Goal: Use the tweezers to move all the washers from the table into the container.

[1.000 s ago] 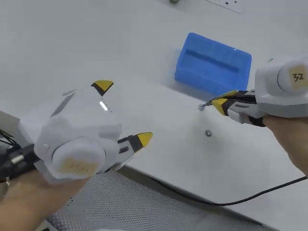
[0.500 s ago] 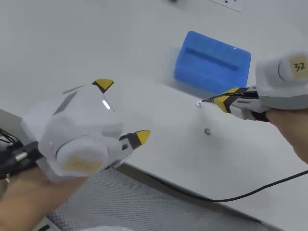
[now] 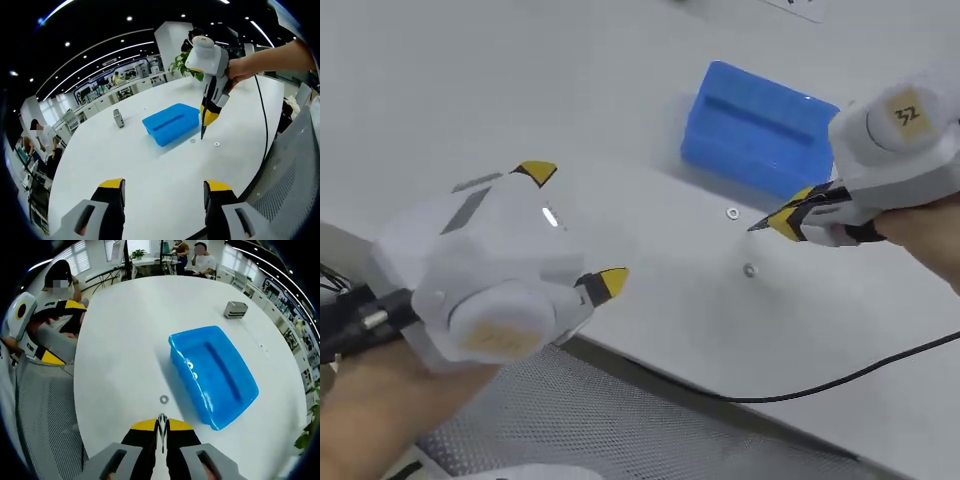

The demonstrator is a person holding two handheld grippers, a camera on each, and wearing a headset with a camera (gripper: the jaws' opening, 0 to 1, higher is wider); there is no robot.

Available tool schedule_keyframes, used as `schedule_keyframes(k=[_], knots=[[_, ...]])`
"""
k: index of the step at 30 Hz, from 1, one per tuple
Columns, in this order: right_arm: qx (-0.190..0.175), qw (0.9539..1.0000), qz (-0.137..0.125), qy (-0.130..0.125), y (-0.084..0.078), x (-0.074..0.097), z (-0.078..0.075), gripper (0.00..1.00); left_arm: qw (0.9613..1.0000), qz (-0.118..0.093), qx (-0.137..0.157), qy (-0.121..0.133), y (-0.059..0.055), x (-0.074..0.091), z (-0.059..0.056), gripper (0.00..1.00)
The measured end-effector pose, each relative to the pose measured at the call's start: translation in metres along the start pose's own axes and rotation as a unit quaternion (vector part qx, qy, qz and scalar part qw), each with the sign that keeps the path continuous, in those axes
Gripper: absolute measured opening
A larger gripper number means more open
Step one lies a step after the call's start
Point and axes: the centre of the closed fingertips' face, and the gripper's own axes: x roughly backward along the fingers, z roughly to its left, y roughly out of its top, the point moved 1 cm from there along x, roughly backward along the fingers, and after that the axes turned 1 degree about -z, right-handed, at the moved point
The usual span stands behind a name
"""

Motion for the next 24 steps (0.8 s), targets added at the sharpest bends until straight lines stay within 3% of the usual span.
schedule_keyframes(k=[4, 6, 12, 20, 24], knots=[[-0.002, 1.0, -0.008, -0.006, 0.003, -0.004, -0.004, 0.02, 1.0, 0.0, 0.001, 0.001, 0.0, 0.0, 0.001, 0.64], [-0.017, 0.9994, -0.03, -0.006, 0.007, -0.005, -0.003, 0.02, 1.0, 0.001, 0.0, 0.001, -0.001, 0.0, 0.001, 0.64], [-0.054, 0.992, -0.109, -0.034, 0.011, -0.006, -0.002, 0.02, 1.0, 0.004, -0.002, 0.001, -0.001, 0.0, 0.001, 0.63], [-0.068, 0.9825, -0.165, -0.053, 0.011, 0.003, 0.001, 0.02, 1.0, 0.007, -0.007, 0.0, -0.002, 0.0, 0.0, 0.62], [-0.078, 0.9799, -0.175, -0.055, 0.015, 0.005, -0.002, 0.03, 0.9999, 0.007, -0.009, 0.0, -0.002, 0.0, -0.001, 0.62]])
